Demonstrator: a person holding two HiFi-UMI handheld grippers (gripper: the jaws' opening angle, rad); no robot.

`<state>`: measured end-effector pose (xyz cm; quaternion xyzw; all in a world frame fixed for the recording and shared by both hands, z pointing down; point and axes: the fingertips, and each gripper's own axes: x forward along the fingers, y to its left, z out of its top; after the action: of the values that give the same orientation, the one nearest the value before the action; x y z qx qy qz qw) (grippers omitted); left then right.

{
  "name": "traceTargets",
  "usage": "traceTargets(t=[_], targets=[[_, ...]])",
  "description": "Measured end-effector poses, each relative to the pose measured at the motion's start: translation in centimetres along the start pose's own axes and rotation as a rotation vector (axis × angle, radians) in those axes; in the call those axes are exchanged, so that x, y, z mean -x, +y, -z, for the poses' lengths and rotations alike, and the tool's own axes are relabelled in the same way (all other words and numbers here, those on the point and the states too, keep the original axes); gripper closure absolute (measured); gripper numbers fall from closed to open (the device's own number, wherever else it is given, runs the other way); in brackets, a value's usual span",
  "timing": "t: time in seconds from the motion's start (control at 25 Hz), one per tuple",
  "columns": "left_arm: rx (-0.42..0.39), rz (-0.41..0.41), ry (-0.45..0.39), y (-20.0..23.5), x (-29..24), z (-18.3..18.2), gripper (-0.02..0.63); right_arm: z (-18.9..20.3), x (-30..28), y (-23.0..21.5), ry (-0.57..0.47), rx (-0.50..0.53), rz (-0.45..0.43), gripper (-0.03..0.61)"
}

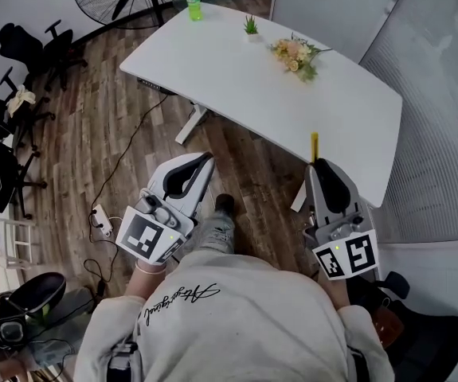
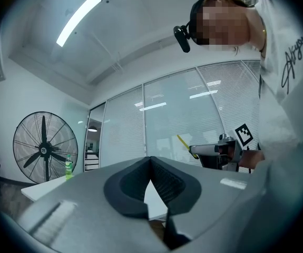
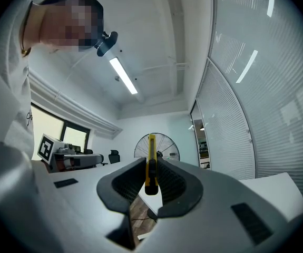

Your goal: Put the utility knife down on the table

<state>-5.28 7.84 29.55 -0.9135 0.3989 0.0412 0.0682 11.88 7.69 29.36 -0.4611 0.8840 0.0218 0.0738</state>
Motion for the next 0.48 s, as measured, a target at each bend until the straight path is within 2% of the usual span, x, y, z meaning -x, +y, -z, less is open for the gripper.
traceTargets(t=[0.48], targets=[[-0.01, 0.065, -0.034, 7.9, -7.8, 1.4, 0.615, 1.5, -8.8, -5.2, 0.002, 0.03, 0.05, 0.514]])
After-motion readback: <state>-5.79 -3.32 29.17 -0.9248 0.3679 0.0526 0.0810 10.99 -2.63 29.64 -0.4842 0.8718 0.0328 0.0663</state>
